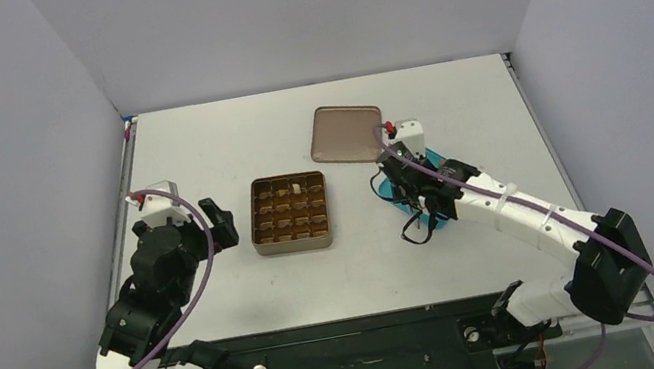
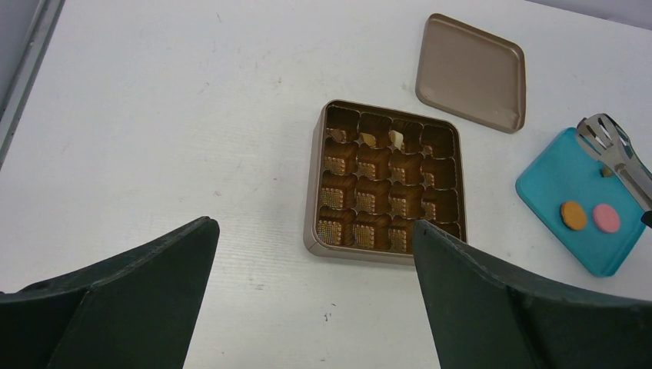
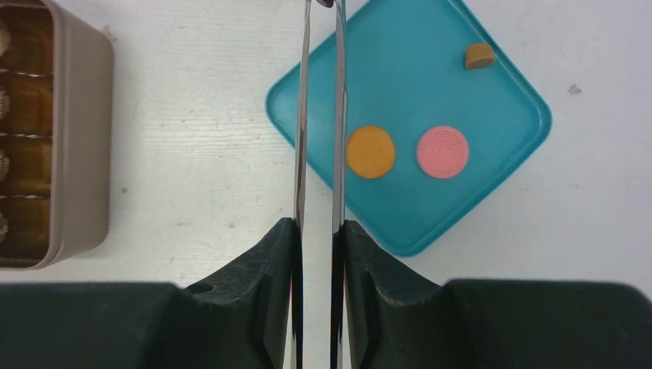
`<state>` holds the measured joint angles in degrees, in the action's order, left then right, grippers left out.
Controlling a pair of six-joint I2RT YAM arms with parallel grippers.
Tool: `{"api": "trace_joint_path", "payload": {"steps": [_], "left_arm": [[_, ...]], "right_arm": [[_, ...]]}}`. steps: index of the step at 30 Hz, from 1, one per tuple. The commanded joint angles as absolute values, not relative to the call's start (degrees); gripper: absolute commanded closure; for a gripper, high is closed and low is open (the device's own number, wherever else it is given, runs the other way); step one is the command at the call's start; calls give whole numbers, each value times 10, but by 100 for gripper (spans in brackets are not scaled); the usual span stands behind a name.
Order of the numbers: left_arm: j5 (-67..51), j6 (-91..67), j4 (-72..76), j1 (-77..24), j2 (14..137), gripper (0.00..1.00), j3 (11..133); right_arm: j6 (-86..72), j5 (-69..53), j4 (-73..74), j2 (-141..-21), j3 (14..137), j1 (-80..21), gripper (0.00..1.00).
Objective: Pack the cookies
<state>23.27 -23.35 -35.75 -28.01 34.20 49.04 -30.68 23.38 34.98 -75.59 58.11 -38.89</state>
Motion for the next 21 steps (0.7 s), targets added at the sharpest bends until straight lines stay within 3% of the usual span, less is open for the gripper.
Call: {"api": "trace_joint_path", "payload": {"steps": [1, 21], "left_arm": [[229, -232, -327, -278, 340, 3, 494], [230, -232, -327, -278, 335, 3, 494]], "right_arm": [[-310, 241, 359, -730, 625, -421, 83], [-269, 212, 344, -840, 749, -572, 83]]}}
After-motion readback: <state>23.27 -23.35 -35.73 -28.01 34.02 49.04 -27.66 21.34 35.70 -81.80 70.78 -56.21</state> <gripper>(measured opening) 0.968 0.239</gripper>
